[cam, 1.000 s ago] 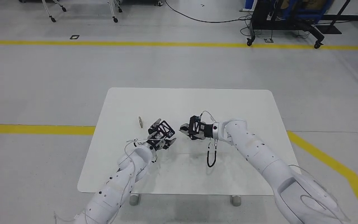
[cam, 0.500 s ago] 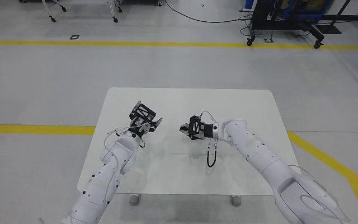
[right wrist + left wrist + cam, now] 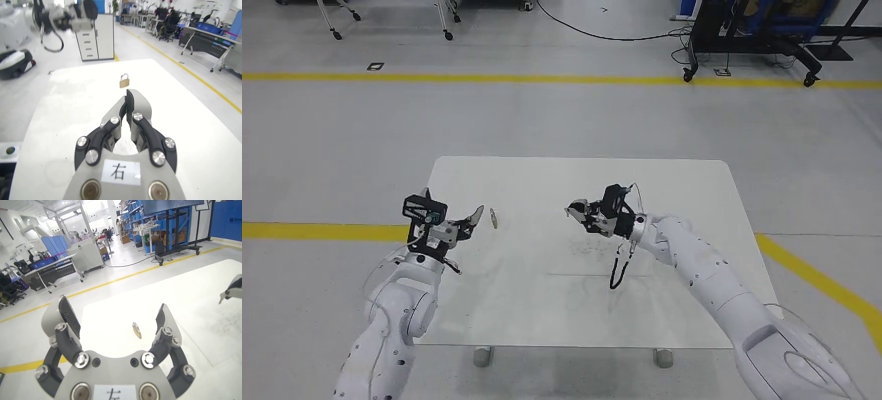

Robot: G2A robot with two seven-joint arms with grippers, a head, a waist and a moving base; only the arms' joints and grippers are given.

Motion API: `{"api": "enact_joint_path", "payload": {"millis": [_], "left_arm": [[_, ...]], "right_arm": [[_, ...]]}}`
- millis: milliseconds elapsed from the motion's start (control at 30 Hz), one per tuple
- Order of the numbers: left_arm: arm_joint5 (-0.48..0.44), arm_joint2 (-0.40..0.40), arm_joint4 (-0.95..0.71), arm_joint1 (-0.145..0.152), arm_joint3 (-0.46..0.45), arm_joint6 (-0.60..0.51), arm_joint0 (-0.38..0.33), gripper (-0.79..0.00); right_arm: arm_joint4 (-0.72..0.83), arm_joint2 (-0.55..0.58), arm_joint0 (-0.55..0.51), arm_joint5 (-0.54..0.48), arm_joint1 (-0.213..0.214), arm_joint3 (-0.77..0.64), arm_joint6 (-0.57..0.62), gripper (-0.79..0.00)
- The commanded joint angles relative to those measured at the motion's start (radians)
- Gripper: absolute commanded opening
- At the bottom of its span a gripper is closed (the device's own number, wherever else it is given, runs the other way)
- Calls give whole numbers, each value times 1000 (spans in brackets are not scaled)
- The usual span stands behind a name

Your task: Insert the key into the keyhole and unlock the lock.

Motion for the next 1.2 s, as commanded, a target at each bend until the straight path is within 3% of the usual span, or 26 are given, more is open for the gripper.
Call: {"api": "enact_joint_path", "payload": {"millis": [0, 200, 267, 367, 533, 667, 800, 900, 1000, 1167], "left_arm": [[-1, 0, 8, 0, -1, -1, -1, 0], [-2, 3, 35, 1, 2, 7, 1, 0], [-30, 22, 68, 2, 40, 66, 17, 0], [-87, 22, -42, -2, 103, 101, 7, 0], [-186, -11, -337, -8, 106, 58, -25, 0], [-327, -17, -614, -8, 80, -59, -12, 0], [-417, 16, -1002, -9, 90, -275, -20, 0], [-407, 46, -1309, -9, 117, -450, -47, 0], [-363, 79, -1504, -10, 152, -579, -73, 0], [-343, 121, -1679, -13, 235, -711, -124, 0]], "right_arm": [[70, 24, -18, -27, 4, -23, 35, -785], [70, 24, -18, -27, 4, -23, 35, -785], [70, 24, -18, -27, 4, -23, 35, -785], [70, 24, -18, -27, 4, -23, 35, -757], [155, 37, -47, -42, 1, -42, 42, -785], [267, 34, -54, -94, -12, -38, 85, -785], [424, 12, -57, -155, -37, -15, 124, -785], [535, -8, -45, -169, -55, 13, 170, -785], [636, -26, -39, -169, -70, 29, 210, -785], [843, -61, -34, -169, -82, 24, 326, -785]]}}
